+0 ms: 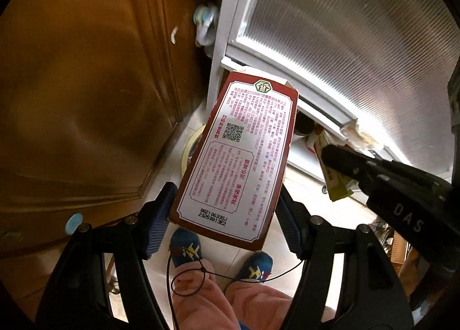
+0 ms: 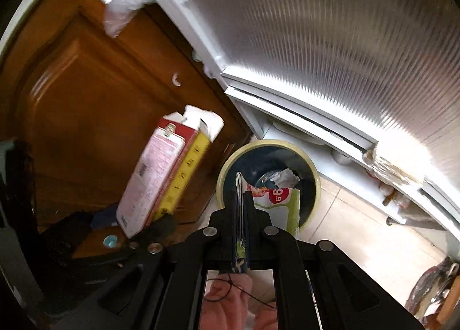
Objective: Collect trash
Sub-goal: 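Carry the held box and packet down over the round bin, then open both grippers to drop the box and packet into the bin, then raise both tools back over the table toward the green bottle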
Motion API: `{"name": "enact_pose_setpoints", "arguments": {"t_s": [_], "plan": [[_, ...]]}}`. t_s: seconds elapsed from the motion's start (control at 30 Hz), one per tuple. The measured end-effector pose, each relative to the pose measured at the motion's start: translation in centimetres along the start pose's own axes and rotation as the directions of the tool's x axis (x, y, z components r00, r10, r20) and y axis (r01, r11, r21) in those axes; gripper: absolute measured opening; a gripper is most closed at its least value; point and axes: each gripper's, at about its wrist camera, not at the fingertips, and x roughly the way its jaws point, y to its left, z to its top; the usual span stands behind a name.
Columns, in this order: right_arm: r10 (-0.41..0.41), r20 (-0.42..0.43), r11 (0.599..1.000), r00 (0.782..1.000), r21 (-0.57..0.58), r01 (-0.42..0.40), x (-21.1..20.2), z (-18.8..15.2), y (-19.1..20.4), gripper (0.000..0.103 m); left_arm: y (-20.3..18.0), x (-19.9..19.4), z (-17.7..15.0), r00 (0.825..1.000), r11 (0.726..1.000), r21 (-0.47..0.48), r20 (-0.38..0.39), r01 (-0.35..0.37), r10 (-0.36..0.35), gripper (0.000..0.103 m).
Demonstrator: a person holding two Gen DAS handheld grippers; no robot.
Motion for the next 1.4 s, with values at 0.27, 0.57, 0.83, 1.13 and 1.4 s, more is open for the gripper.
{"name": "enact_pose_setpoints", "arguments": {"t_s": [0.27, 0.57, 0.83, 1.13, 1.4], "plan": [[-0.005, -0.003, 1.0, 1.0, 0.023, 0.005, 4.3, 1.7, -0.9, 0.026, 0.0, 3.4, 1.3, 0.998, 1.0, -0.017, -0.061, -0.011, 0.01, 0.077], [-0.002, -0.014, 1.0, 1.0, 0.004, 0.002, 2.6, 1.7, 0.5, 0.036, 0.9, -0.7, 1.7, 0.999, 0.998, -0.03, -0.018, -0.048, 0.048, 0.085], [0.001, -0.001, 1.0, 1.0, 0.003, -0.001, -3.0, 2.0, 2.6, 0.036, 1.3, -8.1, 1.7, 0.998, 0.996, -0.074, 0.032, -0.057, 0.06, 0.085], [0.02, 0.015, 0.997, 1.0, -0.079, -0.019, -12.1, 1.9, 6.9, 0.036, 0.0, -18.8, 1.1, 0.99, 0.997, -0.059, 0.125, -0.054, 0.061, 0.085], [0.042, 0.05, 0.988, 0.998, -0.153, -0.034, -19.4, 1.8, 10.2, 0.036, -1.2, -27.0, 0.8, 0.973, 0.996, -0.005, 0.212, -0.086, 0.085, 0.085]]}}
